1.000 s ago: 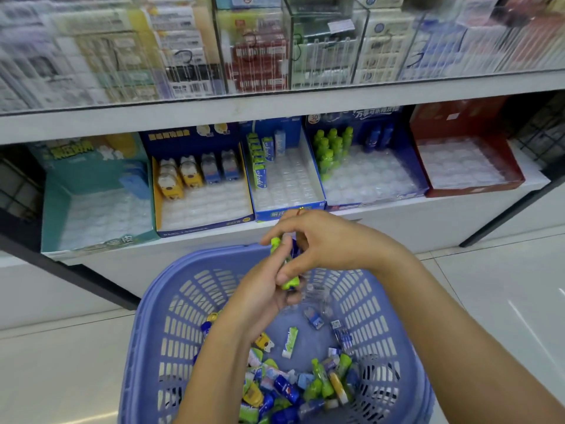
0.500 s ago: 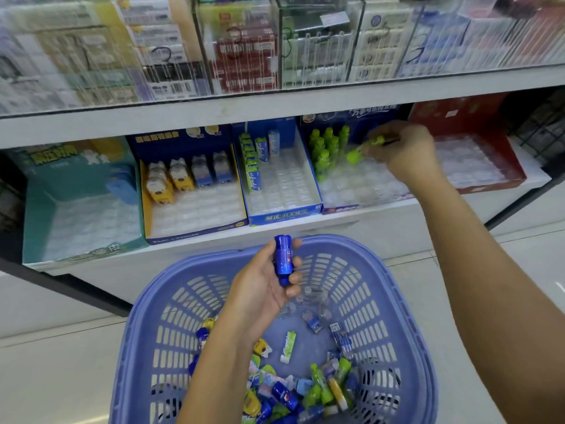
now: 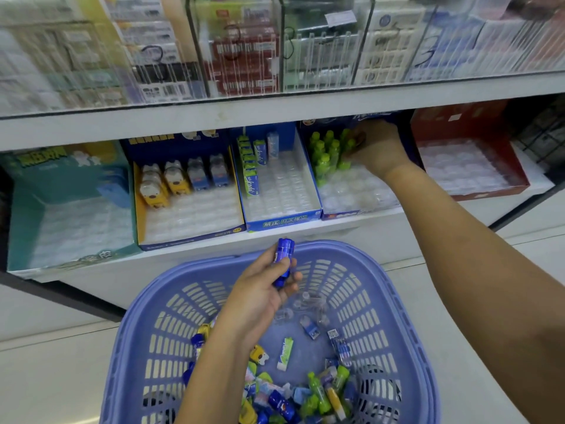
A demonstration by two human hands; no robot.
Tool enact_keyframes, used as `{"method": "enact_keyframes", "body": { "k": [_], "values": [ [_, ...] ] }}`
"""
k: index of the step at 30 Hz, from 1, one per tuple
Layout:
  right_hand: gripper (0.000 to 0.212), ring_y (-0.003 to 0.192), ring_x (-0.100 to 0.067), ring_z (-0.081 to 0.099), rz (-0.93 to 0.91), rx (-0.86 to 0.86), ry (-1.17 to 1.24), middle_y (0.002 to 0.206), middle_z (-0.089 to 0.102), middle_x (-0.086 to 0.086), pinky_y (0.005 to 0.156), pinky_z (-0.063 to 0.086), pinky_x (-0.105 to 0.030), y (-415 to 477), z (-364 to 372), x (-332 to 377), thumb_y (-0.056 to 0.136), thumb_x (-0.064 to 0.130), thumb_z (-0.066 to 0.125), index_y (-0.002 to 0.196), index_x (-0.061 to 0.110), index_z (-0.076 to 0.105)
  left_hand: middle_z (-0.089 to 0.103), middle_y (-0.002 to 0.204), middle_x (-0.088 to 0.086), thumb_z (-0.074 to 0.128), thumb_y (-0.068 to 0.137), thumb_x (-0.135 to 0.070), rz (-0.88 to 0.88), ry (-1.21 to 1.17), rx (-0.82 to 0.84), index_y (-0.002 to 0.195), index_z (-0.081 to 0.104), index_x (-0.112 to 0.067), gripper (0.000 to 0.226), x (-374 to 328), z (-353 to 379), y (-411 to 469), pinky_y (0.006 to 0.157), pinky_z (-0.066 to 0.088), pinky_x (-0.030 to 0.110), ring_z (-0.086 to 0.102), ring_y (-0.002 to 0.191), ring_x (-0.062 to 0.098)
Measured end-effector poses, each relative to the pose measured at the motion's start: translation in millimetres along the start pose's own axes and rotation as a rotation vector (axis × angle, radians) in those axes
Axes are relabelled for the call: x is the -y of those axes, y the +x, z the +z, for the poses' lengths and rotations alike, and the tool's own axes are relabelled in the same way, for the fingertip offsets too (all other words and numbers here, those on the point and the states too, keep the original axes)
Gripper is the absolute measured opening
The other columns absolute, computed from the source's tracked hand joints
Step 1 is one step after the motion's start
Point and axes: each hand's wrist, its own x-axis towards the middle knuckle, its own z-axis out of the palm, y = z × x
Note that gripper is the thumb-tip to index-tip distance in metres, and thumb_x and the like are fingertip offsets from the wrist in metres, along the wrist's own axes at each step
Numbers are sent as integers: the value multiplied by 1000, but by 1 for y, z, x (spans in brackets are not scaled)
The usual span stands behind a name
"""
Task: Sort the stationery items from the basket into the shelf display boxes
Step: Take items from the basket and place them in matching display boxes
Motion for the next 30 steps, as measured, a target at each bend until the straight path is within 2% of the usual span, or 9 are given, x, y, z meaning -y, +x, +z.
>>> {"method": "enact_keyframes", "body": {
  "k": [5, 7, 9, 11, 15, 18, 21, 26, 30],
  "values": [
    [21, 100, -28, 61, 61, -67, 105, 101, 66, -13, 69, 45, -24, -26, -3, 7, 76, 10, 69, 95, 6, 61, 73, 98, 6, 59, 86, -5, 103, 31, 31, 118, 60, -5, 32, 0, 7, -9, 68, 55, 20, 71, 86, 17],
    [28, 95, -32, 62, 100, -164, 263, 103, 65, -18, 79, 49, -35, -55, -1, 10, 80, 7, 65, 105, -1, 57, 74, 101, 6, 65, 80, -7, 165, 73, -5, 113, 61, -7, 33, 1, 9, -12, 72, 56, 22, 71, 90, 18],
    [15, 75, -28, 64, 84, -162, 499, 88, 65, -12, 72, 53, -39, -93, -3, 21, 81, 6, 65, 95, 7, 59, 74, 98, 1, 71, 78, -6, 252, 219, -76, 106, 66, -15, 29, 1, 10, -13, 74, 55, 22, 70, 86, 13],
    [19, 65, -13, 61, -75, 6, 646, 80, 65, -1, 66, 52, -31, -131, -11, 33, 81, 2, 65, 85, 20, 64, 74, 89, -8, 72, 79, -7, 353, 372, -151, 98, 70, -24, 25, -1, 13, -12, 66, 53, 17, 66, 72, 3],
    [33, 82, -6, 55, -353, 307, 529, 99, 66, 5, 72, 46, -15, -180, -27, 52, 81, 2, 66, 102, 27, 71, 71, 75, -9, 77, 76, -12, 501, 467, -198, 92, 69, -21, 20, -11, 28, -11, 59, 47, 10, 64, 64, -2],
    [33, 76, 4, 45, -419, 173, 293, 97, 62, 11, 75, 34, -2, -182, -24, 60, 79, 9, 70, 111, 21, 68, 70, 77, -3, 79, 74, -18, 562, 527, -229, 86, 65, -17, 18, -18, 44, -8, 58, 48, 11, 65, 65, 1],
    [32, 66, 1, 44, -436, 51, 273, 85, 55, 17, 70, 35, -3, -173, -29, 53, 79, 14, 71, 110, 19, 65, 70, 76, -4, 76, 78, -24, 616, 563, -200, 88, 65, -18, 16, -24, 61, -3, 61, 50, 14, 67, 68, 4],
    [34, 63, -2, 55, -131, -236, 432, 87, 61, 6, 62, 43, -14, -122, -33, 1, 81, 13, 67, 112, 14, 52, 63, 122, -2, 58, 93, -33, 639, 1008, -12, 131, 54, -16, 42, -24, 91, 26, 93, 44, 18, 59, 109, 7],
    [34, 80, -24, 60, 25, -347, 379, 92, 64, -13, 63, 35, -14, -64, -35, -40, 83, 14, 69, 113, 3, 57, 21, 158, 9, 47, 98, -31, 537, 1653, 188, 150, 22, -8, 62, -5, 105, 47, 113, 12, 23, 19, 145, 19]
  ]
}}
